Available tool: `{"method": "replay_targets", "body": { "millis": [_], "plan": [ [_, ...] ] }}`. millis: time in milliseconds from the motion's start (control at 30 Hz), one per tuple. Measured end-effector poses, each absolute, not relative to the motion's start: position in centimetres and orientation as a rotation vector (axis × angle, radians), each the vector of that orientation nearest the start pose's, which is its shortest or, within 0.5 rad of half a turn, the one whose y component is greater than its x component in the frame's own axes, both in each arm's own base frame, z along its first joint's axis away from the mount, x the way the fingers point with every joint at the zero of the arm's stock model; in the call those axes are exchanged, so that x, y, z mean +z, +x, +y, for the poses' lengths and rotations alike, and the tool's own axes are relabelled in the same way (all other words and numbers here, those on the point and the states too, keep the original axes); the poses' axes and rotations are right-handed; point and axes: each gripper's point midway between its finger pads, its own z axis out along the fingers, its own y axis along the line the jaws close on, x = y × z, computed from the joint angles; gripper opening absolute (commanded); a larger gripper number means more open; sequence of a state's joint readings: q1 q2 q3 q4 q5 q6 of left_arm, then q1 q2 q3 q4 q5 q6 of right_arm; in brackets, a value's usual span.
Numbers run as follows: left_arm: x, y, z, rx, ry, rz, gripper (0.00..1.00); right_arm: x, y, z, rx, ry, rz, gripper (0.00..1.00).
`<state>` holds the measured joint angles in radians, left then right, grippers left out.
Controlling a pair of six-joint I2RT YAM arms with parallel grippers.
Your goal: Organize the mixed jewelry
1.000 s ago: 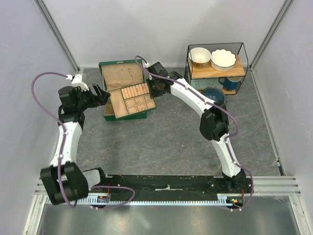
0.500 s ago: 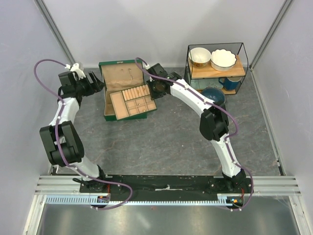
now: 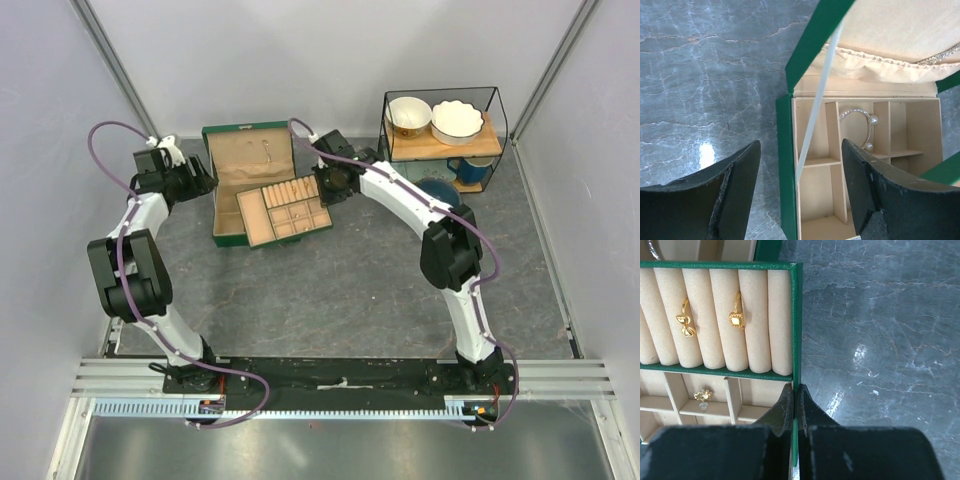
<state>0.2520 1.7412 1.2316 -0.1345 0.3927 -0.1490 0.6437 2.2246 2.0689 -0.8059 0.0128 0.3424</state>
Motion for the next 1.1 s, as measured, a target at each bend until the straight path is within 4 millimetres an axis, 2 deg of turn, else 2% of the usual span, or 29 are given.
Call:
{"method": "replay_targets", "body": {
  "millis": [233, 400, 567, 733, 833, 1100],
  "plan": [
    [11.9, 47.1, 3.0, -0.329, -0.157, 2.222, 0.66, 14.9, 42.8, 32.2, 0.388, -0.349, 2.495, 0.0],
    [9.0, 46.8, 2.5, -0.282, -0.152, 2.305, 0.58, 15.8, 42.8, 31.6, 0.402, -0.338, 2.48, 0.0],
    [6.2, 46.4, 2.6, -0.249, -0.163, 2.394, 0.4, 15.7, 42.5, 31.2, 0.409, -0.336, 2.485, 0.0],
    [5.3, 46.0, 2.5, -0.217, -0.142, 2.434, 0.09, 15.6, 42.4, 31.1, 0.41, -0.337, 2.487, 0.0],
    [5.3, 46.0, 2.5, -0.185, -0.118, 2.441, 0.01, 15.5, 42.4, 31.0, 0.414, -0.336, 2.486, 0.0],
    [5.3, 46.0, 0.7, -0.11, -0.057, 2.447, 0.01, 14.0, 41.7, 30.5, 0.397, -0.332, 2.525, 0.0]
  ]
}}
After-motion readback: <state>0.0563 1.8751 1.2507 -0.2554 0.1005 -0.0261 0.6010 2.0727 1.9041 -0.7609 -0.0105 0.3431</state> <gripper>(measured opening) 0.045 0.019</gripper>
